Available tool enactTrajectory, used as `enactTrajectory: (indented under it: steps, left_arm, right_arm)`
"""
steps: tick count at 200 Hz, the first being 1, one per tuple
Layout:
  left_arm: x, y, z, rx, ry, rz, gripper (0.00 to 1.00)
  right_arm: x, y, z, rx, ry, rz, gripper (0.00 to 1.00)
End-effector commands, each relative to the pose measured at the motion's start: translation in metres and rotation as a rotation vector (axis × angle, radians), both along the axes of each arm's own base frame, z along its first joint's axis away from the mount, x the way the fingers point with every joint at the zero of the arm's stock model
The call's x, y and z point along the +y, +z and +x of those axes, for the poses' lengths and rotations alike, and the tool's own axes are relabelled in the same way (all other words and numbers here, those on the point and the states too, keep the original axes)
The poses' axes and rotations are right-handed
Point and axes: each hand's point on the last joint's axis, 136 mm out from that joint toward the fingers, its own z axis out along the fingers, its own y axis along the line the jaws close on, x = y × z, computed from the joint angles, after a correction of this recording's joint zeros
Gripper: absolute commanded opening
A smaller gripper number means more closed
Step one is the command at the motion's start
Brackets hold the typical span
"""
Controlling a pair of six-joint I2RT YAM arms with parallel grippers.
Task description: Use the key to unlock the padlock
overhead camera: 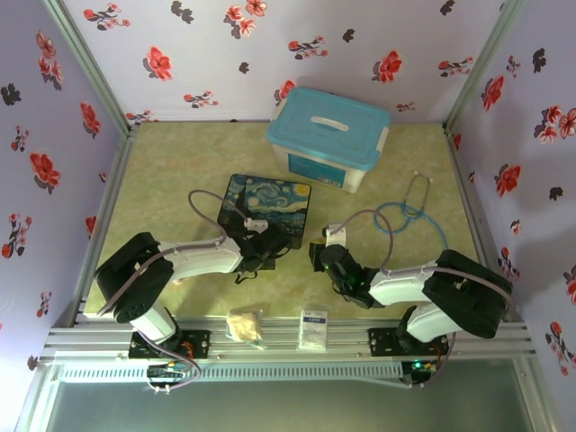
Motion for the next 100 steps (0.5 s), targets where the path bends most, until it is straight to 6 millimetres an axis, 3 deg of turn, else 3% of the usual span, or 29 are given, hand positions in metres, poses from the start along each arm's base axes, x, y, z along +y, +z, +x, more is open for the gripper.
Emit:
enactTrajectory:
  steps: [1, 100]
  left_arm:
    - [0.028, -0.012, -0.018, 0.060, -0.040, 0.195, 0.28]
    - [-0.005, 0.001, -0.022, 0.042, -0.103, 0.063, 0.49]
  right_arm:
    - [0.003, 0.004, 0.005, -0.006, -0.017, 0.034, 0.24]
    - [0.001, 0.000, 0.004, -0.004, -0.020, 0.031, 0.24]
